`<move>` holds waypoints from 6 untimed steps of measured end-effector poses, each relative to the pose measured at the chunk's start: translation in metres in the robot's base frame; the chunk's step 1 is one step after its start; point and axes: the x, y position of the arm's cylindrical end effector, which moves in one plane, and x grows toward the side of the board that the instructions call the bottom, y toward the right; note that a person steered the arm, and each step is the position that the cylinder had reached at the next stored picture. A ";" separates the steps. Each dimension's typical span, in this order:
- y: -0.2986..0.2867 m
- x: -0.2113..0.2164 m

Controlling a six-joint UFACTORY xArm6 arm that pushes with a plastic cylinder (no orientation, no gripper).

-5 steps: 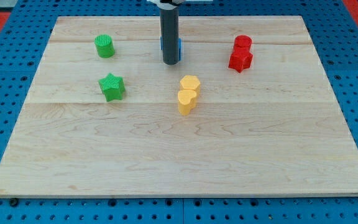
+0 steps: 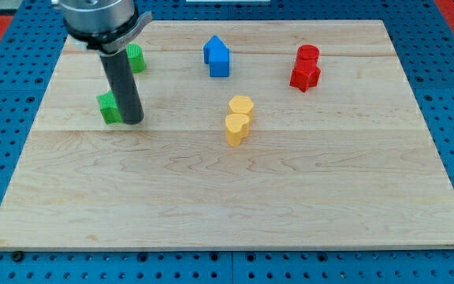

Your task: Push the green star into the green circle

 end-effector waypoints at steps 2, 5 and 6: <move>-0.022 -0.032; 0.011 -0.087; 0.002 -0.105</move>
